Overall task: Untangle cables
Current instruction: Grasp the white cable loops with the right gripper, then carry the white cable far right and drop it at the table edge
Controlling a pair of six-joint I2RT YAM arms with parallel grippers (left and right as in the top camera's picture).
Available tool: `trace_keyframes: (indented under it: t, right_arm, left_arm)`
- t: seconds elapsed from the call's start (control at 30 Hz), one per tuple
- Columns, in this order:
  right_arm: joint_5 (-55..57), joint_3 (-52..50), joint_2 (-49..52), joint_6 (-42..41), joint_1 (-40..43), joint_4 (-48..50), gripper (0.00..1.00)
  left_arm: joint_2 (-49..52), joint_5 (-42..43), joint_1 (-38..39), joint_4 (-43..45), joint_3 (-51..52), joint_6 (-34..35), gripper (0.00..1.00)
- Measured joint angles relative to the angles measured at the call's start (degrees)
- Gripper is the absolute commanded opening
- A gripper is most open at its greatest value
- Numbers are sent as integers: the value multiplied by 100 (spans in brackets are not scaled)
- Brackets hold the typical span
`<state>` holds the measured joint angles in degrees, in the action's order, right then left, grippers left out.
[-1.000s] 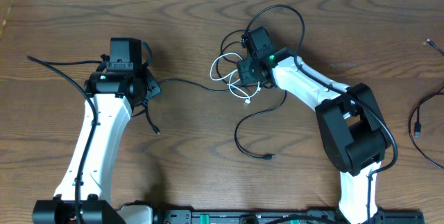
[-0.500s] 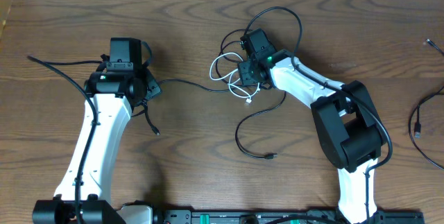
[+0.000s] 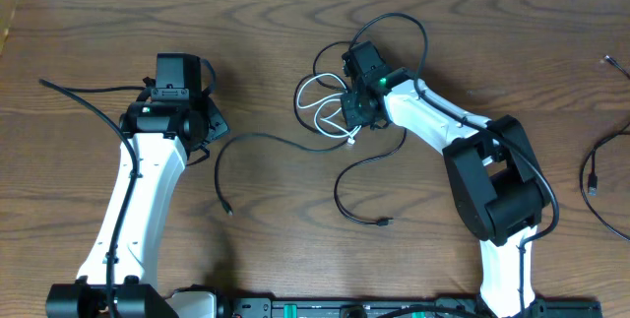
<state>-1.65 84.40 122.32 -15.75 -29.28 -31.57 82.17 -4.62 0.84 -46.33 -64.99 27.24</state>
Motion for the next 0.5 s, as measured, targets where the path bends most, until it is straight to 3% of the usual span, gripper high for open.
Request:
trace_keyframes:
  t: [0.23, 0.5]
  right_arm:
    - [-813, -85, -297, 0, 13, -177, 1]
    - [-1589, -90, -1493, 0, 164, -140, 1]
  left_arm:
    - [0, 2, 0, 0, 0, -2, 57]
    - [0, 2, 0, 0, 0, -2, 57]
